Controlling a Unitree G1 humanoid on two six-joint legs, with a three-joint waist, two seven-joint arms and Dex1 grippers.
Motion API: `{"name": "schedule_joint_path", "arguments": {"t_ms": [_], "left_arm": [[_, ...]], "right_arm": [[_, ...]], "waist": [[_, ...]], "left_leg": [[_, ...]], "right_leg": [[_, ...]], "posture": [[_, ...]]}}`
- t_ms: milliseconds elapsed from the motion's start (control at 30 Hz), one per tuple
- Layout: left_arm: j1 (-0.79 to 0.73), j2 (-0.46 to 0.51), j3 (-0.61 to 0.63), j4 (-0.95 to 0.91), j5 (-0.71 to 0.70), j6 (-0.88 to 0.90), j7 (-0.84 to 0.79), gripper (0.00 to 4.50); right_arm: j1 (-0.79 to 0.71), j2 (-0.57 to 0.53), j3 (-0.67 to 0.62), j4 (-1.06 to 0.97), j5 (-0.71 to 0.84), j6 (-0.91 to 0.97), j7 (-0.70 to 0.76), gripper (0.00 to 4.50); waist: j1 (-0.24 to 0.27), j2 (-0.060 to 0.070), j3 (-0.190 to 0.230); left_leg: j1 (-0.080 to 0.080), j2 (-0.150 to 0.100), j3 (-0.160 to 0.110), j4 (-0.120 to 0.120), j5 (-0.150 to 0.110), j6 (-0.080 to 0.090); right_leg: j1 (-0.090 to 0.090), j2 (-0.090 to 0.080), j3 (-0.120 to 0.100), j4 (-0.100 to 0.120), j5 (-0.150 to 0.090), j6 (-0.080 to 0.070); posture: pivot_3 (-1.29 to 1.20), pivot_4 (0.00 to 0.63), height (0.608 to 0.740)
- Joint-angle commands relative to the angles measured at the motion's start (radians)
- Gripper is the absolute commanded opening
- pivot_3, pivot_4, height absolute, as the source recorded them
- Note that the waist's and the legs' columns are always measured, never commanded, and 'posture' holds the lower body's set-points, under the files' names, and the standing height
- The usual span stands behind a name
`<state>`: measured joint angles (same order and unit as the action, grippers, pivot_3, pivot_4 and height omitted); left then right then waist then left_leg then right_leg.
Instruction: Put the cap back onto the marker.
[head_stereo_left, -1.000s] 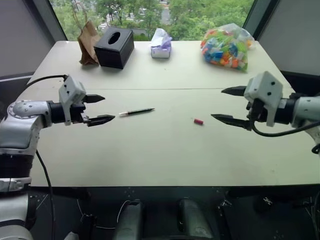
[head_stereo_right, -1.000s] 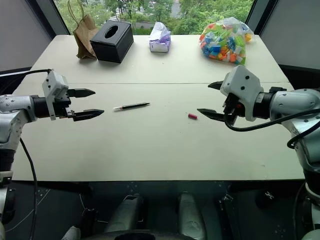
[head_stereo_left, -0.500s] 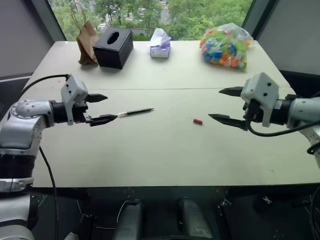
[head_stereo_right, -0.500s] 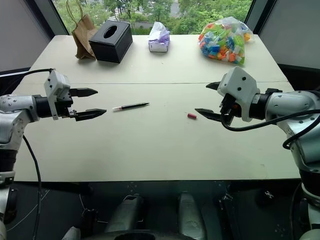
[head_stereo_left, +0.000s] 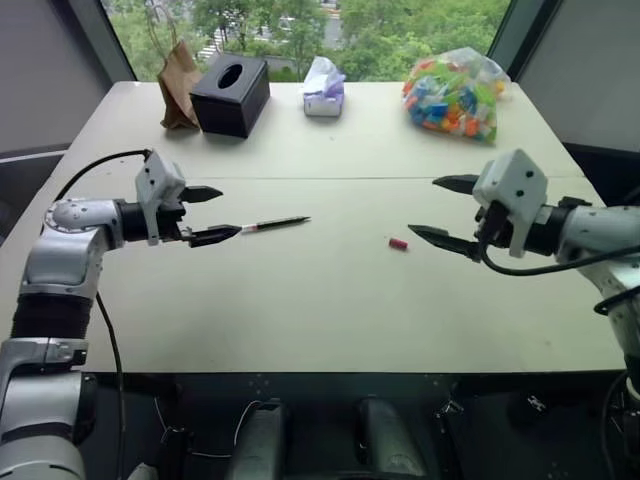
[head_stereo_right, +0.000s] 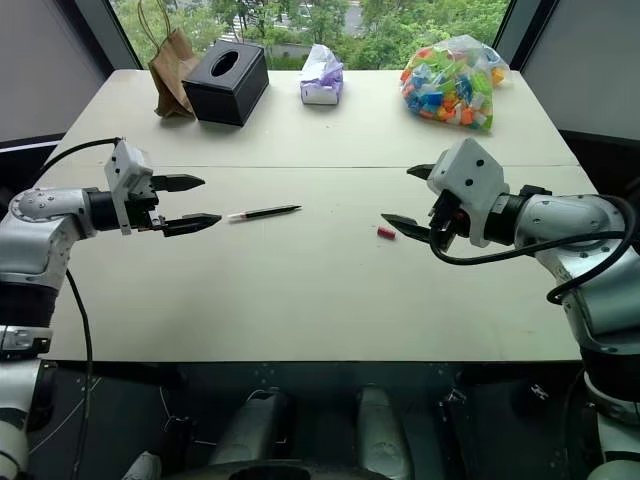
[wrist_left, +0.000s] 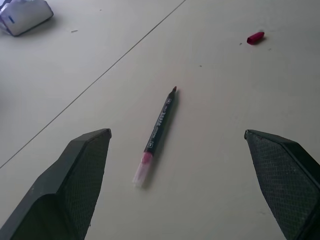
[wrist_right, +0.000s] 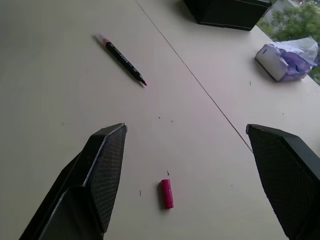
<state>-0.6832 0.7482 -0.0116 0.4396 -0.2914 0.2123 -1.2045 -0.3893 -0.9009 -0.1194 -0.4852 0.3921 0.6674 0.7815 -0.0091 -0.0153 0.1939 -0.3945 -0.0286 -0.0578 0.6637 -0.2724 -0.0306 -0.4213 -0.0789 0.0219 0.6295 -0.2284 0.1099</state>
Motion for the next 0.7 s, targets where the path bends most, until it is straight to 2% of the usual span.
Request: {"name": "schedule_joint_path", "arguments": {"t_ms": [33,167,333,700], "left_arm": [[-0.119,-0.077,-0.055,0.225,0.085,-0.152,-0.028,4.47],[-0.236,-0.154,-0.091,0.46,0.162,-0.312,-0.044,4.47],[-0.344,-0.206,-0.107,0.66,0.239,-0.416,-0.025,4.47],[-0.402,-0.226,-0.096,0.808,0.319,-0.447,0.02,4.47]], "right_arm": [[0.053,0.045,0.002,-0.064,-0.038,-0.022,-0.072,3.95],[0.119,0.089,0.0,-0.133,-0.046,-0.004,-0.125,3.95],[0.201,0.13,-0.005,-0.233,-0.039,0.04,-0.194,3.95],[0.271,0.163,-0.02,-0.327,-0.035,0.089,-0.279,3.95]], "waist": [[0.006,-0.001,0.0],[0.002,-0.001,0.0],[-0.004,-0.001,0.0],[-0.003,-0.001,0.0]], "left_leg": [[0.0,-0.001,-0.001,0.0,0.0,0.0],[-0.004,-0.002,-0.001,0.002,0.0,0.0],[-0.006,-0.001,-0.001,0.002,0.0,0.0],[-0.007,-0.002,-0.002,0.002,0.0,0.0]], "right_leg": [[0.0,0.0,-0.001,0.0,0.0,0.0],[-0.003,0.0,-0.001,0.001,0.0,0.0],[-0.006,0.0,-0.001,0.001,0.0,0.0],[-0.006,0.0,-0.001,0.002,0.0,0.001]], "posture": [[0.0,0.15,0.74],[0.0,0.15,0.74],[0.0,0.15,0.74],[0.0,0.15,0.74]]}}
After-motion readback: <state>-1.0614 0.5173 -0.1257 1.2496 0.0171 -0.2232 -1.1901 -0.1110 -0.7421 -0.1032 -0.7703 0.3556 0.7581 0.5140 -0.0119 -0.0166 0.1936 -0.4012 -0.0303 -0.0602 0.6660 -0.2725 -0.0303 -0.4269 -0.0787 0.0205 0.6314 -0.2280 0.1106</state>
